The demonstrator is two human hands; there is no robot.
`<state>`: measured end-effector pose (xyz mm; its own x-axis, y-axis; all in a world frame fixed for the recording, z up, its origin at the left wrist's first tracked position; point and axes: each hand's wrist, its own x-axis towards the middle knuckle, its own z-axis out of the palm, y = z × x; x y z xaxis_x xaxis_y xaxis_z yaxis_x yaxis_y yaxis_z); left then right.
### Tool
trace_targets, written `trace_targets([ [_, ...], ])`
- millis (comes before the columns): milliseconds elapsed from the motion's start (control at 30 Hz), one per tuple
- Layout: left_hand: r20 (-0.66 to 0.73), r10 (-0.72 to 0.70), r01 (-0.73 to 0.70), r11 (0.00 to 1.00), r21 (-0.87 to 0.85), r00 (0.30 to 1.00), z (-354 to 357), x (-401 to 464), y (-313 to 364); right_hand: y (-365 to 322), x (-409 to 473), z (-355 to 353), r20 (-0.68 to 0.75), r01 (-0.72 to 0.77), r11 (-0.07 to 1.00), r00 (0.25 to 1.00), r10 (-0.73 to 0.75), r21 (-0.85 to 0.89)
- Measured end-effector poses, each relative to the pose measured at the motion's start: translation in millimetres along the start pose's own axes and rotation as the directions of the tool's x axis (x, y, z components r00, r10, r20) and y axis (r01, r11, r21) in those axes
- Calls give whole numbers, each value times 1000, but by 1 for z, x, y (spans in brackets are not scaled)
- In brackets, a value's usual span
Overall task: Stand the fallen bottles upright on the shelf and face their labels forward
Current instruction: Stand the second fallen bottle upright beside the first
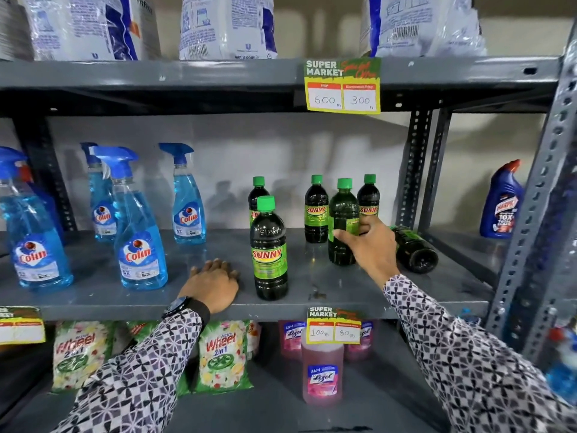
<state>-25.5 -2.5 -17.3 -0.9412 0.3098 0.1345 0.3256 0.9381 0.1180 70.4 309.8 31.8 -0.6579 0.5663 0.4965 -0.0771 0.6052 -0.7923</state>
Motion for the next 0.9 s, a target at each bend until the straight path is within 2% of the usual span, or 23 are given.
trace_targets([
  [67, -2, -3, 3, 1000, -4, 1000, -1, -1, 2, 6, -3, 0, -18, 37, 999, 999, -38, -11],
  [233, -1, 0, 0, 1000, 3, 1000, -1, -1, 1, 13, -7, 3, -15, 25, 998, 1000, -24, 55],
  [400, 12, -1, 0, 999, 35, 1000, 0, 1, -1, 20, -2, 4, 213, -70, 967, 977, 17, 244],
  [467, 10, 8, -8, 999, 36, 1000, 0, 2, 0, 25, 3, 4, 261, -101, 951, 965, 22, 292],
  [567, 23, 5, -6, 999, 45, 1000, 1, 3, -1, 22, 0, 2, 282, -104, 959, 959, 26, 264],
  [733, 22, -8, 7, 999, 32, 1000, 1, 2, 0, 33, 4, 12, 201, -38, 993, 980, 14, 113],
  [900, 19, -1, 0, 999, 39, 1000, 4, 5, -4, 15, -6, 0, 252, -42, 987, 968, 1, 157],
])
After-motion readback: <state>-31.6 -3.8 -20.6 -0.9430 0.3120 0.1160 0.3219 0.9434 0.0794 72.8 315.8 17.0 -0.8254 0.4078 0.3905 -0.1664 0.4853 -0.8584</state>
